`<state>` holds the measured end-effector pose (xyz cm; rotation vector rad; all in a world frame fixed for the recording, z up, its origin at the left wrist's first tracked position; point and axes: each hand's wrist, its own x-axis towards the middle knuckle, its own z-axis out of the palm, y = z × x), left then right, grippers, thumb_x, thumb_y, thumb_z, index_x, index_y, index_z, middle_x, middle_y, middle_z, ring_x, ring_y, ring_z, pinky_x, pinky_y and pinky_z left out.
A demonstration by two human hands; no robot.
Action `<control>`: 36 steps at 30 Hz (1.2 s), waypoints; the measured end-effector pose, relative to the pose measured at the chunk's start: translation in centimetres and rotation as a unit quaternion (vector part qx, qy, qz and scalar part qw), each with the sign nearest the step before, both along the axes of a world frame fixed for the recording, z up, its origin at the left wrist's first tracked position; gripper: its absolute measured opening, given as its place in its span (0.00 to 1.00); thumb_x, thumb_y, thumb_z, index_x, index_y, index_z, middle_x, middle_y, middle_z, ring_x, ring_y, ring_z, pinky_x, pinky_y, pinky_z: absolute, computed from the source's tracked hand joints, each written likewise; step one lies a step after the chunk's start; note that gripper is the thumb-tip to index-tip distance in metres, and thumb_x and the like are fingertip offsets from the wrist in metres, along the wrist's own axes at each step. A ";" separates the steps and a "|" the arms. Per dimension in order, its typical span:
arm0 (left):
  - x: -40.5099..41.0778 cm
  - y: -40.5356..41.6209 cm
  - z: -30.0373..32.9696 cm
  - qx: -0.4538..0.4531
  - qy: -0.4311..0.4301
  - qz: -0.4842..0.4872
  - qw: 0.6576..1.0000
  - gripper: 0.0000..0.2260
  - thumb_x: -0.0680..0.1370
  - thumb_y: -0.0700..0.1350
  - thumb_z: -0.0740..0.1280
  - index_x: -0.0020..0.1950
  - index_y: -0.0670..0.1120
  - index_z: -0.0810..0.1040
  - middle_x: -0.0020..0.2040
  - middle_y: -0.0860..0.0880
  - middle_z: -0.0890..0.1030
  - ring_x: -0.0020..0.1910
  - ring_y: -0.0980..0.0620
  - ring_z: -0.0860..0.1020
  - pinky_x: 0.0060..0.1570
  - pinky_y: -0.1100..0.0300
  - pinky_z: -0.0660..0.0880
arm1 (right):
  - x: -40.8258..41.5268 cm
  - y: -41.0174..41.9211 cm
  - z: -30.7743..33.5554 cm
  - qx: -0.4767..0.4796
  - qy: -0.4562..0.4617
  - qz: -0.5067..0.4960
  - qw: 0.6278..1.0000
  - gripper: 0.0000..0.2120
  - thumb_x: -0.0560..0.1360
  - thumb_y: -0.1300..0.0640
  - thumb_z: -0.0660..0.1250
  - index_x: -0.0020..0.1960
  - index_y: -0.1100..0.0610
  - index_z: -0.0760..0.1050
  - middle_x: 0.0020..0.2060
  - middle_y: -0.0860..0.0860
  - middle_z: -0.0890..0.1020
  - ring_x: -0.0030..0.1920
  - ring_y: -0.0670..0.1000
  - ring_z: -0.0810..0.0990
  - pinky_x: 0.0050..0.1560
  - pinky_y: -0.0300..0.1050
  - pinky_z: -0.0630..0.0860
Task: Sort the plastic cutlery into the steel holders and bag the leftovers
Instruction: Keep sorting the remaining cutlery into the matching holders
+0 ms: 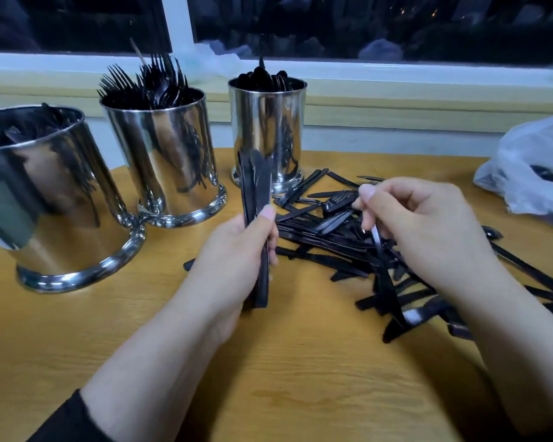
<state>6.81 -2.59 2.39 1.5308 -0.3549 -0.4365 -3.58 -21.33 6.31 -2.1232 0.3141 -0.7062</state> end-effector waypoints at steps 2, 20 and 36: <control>-0.5 -0.3 0.3 -0.029 0.011 -0.023 0.999 0.16 0.85 0.55 0.62 0.42 0.48 0.74 0.35 0.49 0.75 0.34 0.48 0.76 0.37 0.53 0.74 | -0.9 -1.2 0.1 0.009 -0.024 -0.020 0.999 0.18 0.81 0.47 0.66 0.37 0.55 0.81 0.32 0.58 0.80 0.32 0.63 0.72 0.34 0.48 0.70; -4.7 -5.2 -0.7 0.031 -0.069 -0.054 0.996 0.14 0.83 0.53 0.67 0.45 0.46 0.69 0.31 0.50 0.64 0.27 0.51 0.60 0.28 0.57 0.59 | -6.8 -4.1 -0.8 -0.151 0.251 -0.045 0.955 0.13 0.74 0.38 0.71 0.41 0.47 0.79 0.35 0.45 0.79 0.35 0.44 0.76 0.32 0.40 0.67; -4.3 -5.8 -1.5 0.048 -0.102 -0.081 0.990 0.12 0.83 0.52 0.65 0.48 0.44 0.77 0.31 0.49 0.66 0.27 0.52 0.62 0.27 0.57 0.61 | -5.2 -1.2 -2.5 -0.188 0.331 -0.053 0.923 0.13 0.78 0.47 0.67 0.44 0.56 0.80 0.38 0.51 0.83 0.43 0.54 0.80 0.51 0.52 0.73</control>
